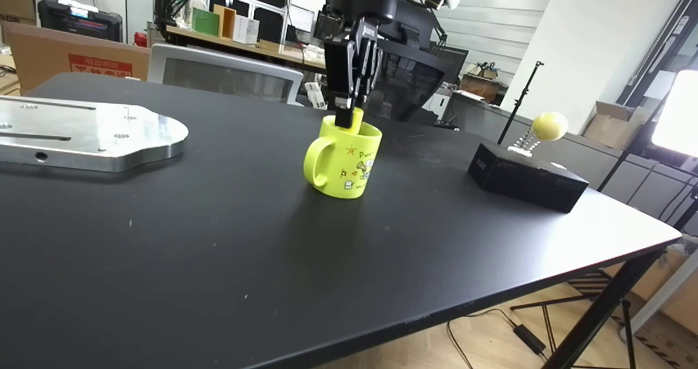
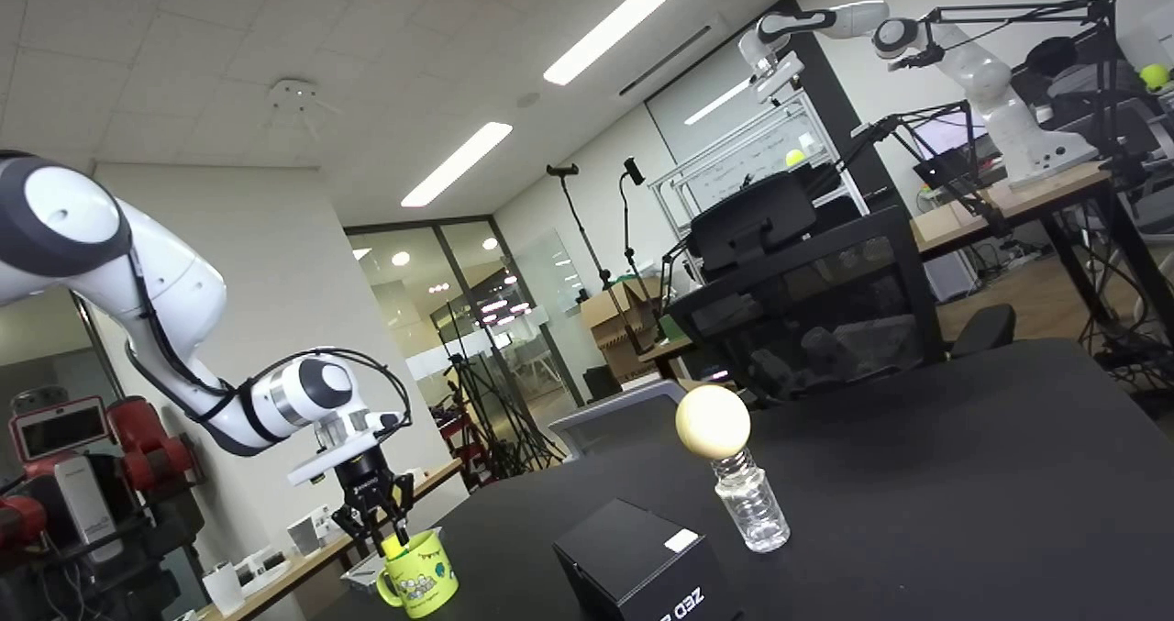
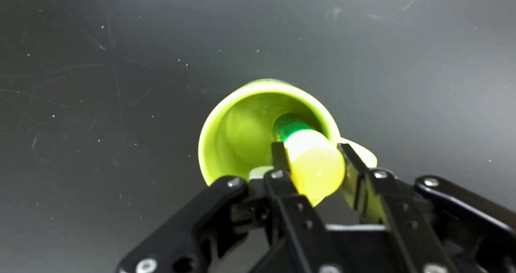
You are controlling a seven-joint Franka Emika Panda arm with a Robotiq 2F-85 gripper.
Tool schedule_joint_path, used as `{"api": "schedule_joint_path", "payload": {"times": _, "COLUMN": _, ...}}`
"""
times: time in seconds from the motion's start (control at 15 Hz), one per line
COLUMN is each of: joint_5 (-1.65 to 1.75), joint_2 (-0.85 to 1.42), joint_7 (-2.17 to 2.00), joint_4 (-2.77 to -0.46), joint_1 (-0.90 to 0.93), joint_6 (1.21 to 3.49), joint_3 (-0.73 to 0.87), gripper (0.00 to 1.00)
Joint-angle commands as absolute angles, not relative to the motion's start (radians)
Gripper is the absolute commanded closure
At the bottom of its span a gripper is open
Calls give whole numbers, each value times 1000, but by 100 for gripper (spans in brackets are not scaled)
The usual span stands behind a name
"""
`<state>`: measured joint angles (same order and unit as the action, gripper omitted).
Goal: Remove the glue stick from the yellow cup and put it on the black box
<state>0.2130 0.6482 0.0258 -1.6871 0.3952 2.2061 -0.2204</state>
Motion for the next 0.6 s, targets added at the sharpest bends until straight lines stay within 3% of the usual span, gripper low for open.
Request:
{"api": "schedule_joint_path", "payload": {"times": 0.0, "joint_5": 199, "joint_2": 638, "joint_7": 31, "joint_4": -1644, "joint_1": 400, "joint_6": 2115, "joint_3": -218, "gripper": 91}}
{"api": "schedule_joint_path", "payload": {"times": 0.53, "joint_5": 204, "joint_2": 482, "joint_7": 48, "joint_4": -1645, "joint_1": 378, "joint_6": 2002, "joint_3": -217, "gripper": 91}}
